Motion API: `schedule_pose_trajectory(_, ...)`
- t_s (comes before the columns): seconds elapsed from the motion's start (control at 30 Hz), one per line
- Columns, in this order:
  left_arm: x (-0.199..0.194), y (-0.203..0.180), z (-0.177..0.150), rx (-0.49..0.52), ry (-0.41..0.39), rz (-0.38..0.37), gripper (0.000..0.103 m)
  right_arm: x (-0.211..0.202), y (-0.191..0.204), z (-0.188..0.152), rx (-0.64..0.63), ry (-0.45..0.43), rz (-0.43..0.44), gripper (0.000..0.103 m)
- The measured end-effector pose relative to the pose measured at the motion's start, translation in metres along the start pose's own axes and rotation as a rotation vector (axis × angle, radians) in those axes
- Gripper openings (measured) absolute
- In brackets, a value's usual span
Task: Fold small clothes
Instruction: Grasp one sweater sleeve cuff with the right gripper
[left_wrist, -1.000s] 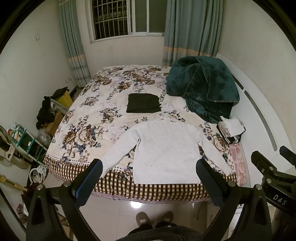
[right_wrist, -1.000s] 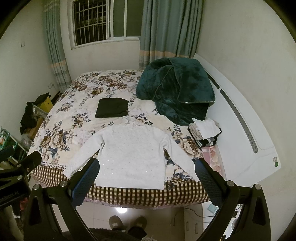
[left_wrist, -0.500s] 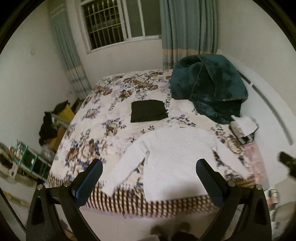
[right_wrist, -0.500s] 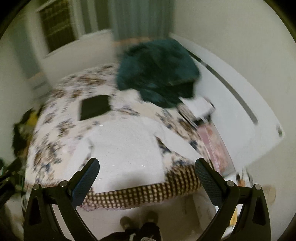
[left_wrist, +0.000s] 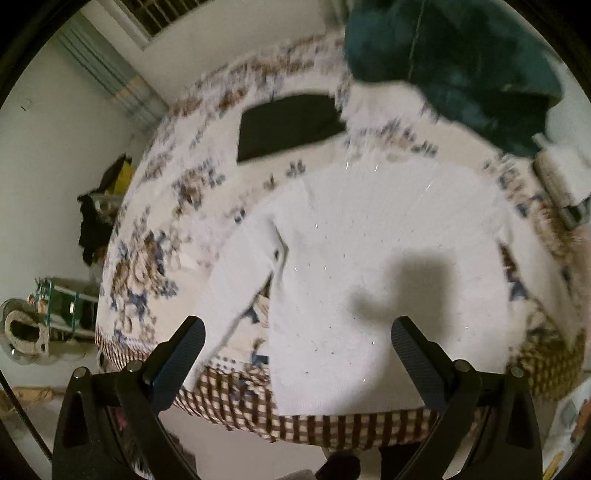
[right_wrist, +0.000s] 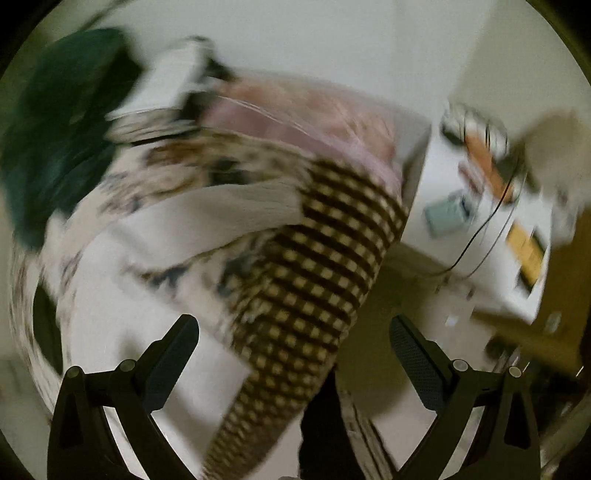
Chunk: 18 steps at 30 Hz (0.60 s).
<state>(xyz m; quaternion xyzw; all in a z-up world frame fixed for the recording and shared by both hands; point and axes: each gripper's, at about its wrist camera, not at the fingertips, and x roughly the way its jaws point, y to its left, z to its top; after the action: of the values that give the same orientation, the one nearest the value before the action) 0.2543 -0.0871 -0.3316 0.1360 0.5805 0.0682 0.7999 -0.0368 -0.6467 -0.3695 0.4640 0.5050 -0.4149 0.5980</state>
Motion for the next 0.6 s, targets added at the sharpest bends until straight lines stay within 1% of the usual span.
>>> schedule_pose_trajectory(0.03,0.013,-0.006,0.002,-0.005,0.026,0.000,0.103,0.024,-0.005,0.012,0.040,0.007,0.016,0.103)
schedule_pose_trajectory(0.07,0.033,-0.014,0.006,-0.012,0.068,0.000,0.103,0.052,-0.011,0.024,0.082,0.012,0.034,0.103)
schedule_pose_trajectory(0.1,0.058,-0.022,0.009,-0.024,0.110,0.000,0.103,0.070,-0.010,0.029,0.115,0.018,0.043,0.103)
schedule_pose_trajectory(0.17,0.092,-0.033,0.012,-0.040,0.155,0.011,0.103,0.123,-0.014,0.045,0.211,0.027,0.104,0.103)
schedule_pose_trajectory(0.23,0.124,-0.042,0.014,-0.052,0.193,0.033,0.103,0.159,-0.011,0.050,0.293,0.053,0.146,0.099)
schedule_pose_trajectory(0.27,0.142,-0.045,0.014,-0.063,0.214,0.041,0.103,0.171,-0.011,0.051,0.326,0.057,0.169,0.094)
schedule_pose_trajectory(0.33,0.168,-0.049,0.015,-0.084,0.245,0.041,0.103,0.194,-0.005,0.054,0.384,0.033,0.201,0.079)
schedule_pose_trajectory(0.37,0.182,-0.050,0.016,-0.096,0.257,0.041,0.103,0.197,-0.001,0.054,0.390,0.009,0.197,0.065)
schedule_pose_trajectory(0.4,0.195,-0.048,0.015,-0.110,0.264,0.041,0.103,0.198,0.007,0.054,0.387,-0.030,0.174,0.047)
schedule_pose_trajectory(0.43,0.202,-0.048,0.017,-0.116,0.268,0.041,0.103,0.197,0.013,0.054,0.372,-0.059,0.149,0.040)
schedule_pose_trajectory(0.47,0.212,-0.044,0.017,-0.126,0.273,0.043,0.103,0.192,0.023,0.054,0.339,-0.095,0.124,0.025)
schedule_pose_trajectory(0.5,0.221,-0.039,0.017,-0.139,0.274,0.042,0.103,0.187,0.037,0.054,0.293,-0.119,0.103,0.017)
schedule_pose_trajectory(0.57,0.232,-0.028,0.019,-0.170,0.273,0.034,0.103,0.168,0.074,0.049,0.168,-0.175,0.058,0.016)
schedule_pose_trajectory(0.6,0.236,-0.021,0.021,-0.185,0.270,0.032,0.103,0.157,0.093,0.045,0.105,-0.201,0.054,0.016)
